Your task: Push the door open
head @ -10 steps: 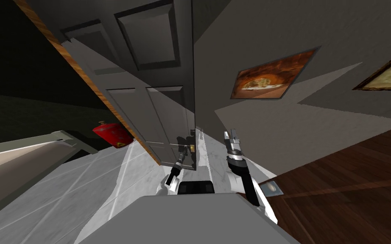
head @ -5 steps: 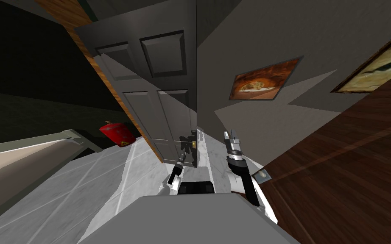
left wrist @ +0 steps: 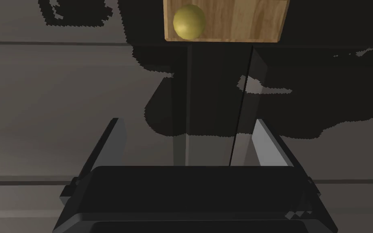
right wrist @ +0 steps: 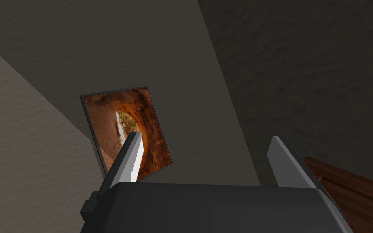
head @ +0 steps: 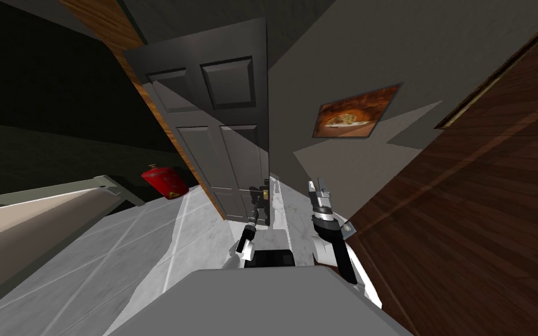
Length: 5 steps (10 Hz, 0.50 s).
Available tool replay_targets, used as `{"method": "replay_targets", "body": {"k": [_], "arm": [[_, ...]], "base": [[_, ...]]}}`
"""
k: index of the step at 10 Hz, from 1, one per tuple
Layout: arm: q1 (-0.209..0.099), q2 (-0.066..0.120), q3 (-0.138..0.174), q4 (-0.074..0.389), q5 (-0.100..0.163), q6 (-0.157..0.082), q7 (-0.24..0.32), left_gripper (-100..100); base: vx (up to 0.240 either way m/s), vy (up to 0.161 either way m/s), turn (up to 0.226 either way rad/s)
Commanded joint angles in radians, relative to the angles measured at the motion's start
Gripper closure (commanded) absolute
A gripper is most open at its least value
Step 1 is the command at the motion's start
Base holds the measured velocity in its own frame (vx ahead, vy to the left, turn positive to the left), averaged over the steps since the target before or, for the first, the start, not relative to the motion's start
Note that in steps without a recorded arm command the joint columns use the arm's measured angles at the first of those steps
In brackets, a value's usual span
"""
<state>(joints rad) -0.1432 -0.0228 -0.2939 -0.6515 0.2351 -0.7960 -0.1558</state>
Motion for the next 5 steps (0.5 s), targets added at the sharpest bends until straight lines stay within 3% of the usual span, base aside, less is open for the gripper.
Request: {"method": "replay_targets", "body": {"k": [1, 2, 5], "arm": [[-0.005, -0.016, -0.004, 0.008, 0.017, -0.003, -0.014, -100], [-0.002, -0.009, -0.003, 0.004, 0.011, -0.001, -0.009, -100], [-0.002, 0.02, -0.001, 0.006, 0.012, -0.004, -0.013, -100]], "base": [[-0.13, -0.172, 0.004], [-0.05, -0.083, 0.01], [0.101, 0.102, -0.013]]}}
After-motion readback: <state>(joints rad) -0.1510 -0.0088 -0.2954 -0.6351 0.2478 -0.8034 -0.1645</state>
